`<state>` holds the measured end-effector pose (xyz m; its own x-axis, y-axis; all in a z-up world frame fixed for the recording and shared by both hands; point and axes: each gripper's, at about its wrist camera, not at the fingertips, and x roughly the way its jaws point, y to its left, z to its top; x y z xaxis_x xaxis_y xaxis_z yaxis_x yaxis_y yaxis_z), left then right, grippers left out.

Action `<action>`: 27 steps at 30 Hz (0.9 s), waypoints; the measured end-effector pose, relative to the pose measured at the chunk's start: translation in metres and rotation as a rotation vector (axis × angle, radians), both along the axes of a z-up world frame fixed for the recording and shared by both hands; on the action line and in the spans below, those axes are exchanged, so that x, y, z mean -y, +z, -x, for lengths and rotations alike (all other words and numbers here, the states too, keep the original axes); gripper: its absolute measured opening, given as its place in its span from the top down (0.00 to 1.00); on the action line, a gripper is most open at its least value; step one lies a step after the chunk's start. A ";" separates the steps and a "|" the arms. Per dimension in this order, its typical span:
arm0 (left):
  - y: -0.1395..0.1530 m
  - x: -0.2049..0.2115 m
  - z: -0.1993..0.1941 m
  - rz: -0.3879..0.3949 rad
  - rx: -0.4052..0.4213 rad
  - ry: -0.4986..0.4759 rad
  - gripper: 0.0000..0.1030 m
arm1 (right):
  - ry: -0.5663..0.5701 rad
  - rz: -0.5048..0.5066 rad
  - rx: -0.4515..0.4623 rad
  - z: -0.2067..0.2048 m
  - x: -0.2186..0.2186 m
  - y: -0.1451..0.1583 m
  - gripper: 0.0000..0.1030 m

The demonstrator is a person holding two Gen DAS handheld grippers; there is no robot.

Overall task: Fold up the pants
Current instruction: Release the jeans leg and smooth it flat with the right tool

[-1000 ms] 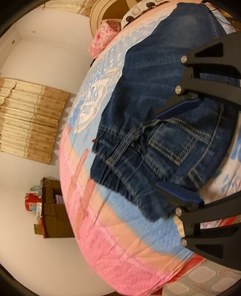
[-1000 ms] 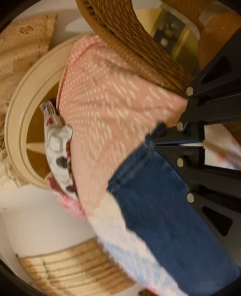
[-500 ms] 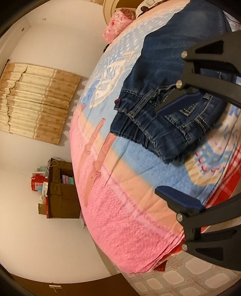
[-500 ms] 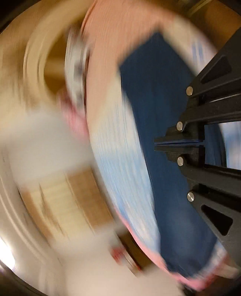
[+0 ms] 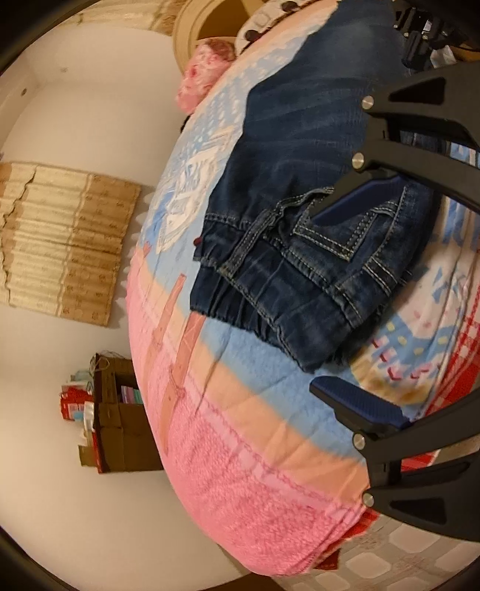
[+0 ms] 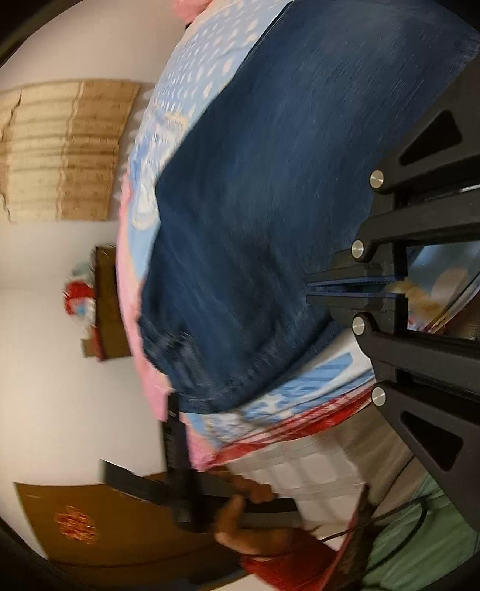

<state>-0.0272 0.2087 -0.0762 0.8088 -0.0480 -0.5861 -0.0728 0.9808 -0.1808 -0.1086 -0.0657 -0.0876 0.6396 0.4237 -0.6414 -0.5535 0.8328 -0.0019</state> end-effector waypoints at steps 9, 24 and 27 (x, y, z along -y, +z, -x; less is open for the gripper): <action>-0.010 0.003 -0.008 -0.005 -0.017 -0.026 0.17 | 0.069 0.143 0.003 0.004 -0.005 -0.011 0.96; -0.010 0.015 0.002 -0.030 -0.014 -0.071 0.09 | -0.013 0.264 0.159 0.022 0.009 -0.004 0.44; -0.010 0.015 0.005 -0.025 -0.016 -0.070 0.09 | 0.000 0.319 0.135 0.013 0.007 -0.015 0.55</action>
